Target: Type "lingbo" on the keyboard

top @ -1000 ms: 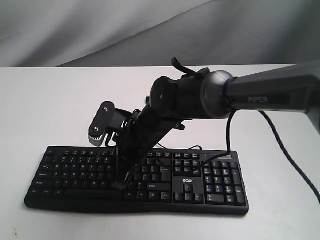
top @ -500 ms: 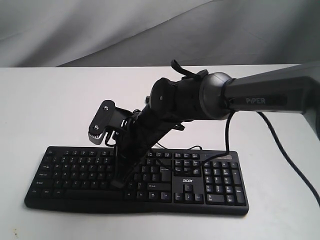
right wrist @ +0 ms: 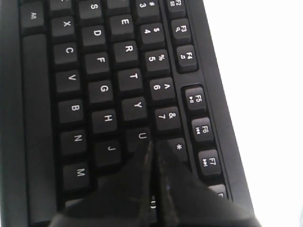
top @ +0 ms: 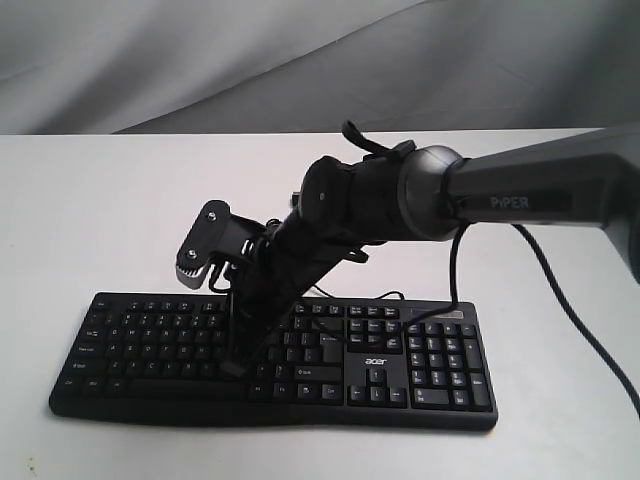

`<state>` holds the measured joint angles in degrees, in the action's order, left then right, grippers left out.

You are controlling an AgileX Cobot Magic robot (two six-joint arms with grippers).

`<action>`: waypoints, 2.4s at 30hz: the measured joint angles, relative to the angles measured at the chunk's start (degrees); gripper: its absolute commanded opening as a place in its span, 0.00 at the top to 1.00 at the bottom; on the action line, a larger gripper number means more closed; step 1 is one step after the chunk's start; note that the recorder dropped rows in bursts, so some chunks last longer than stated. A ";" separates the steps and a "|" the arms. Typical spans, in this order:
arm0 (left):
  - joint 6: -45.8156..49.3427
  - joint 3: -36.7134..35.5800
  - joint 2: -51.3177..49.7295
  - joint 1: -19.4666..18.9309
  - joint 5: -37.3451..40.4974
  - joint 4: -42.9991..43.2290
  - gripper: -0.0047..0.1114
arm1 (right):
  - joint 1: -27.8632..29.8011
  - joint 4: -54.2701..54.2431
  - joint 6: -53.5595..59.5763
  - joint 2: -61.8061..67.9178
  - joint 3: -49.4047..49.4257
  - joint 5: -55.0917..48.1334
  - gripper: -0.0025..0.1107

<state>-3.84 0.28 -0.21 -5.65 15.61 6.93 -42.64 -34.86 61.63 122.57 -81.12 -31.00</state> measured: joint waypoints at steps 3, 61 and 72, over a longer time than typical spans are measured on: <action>0.00 0.00 0.00 0.00 0.00 0.00 0.96 | 0.00 -0.32 0.00 1.08 0.00 0.00 0.98; 0.00 0.00 0.00 0.00 0.00 0.00 0.96 | -4.67 -2.36 1.11 1.70 -0.96 -1.37 0.98; 0.00 0.00 0.00 0.00 0.00 0.00 0.96 | -5.14 -1.58 0.72 3.77 -9.04 -3.70 0.98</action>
<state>-3.84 0.28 -0.21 -5.65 15.61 6.93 -47.78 -36.44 62.35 126.34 -90.16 -34.69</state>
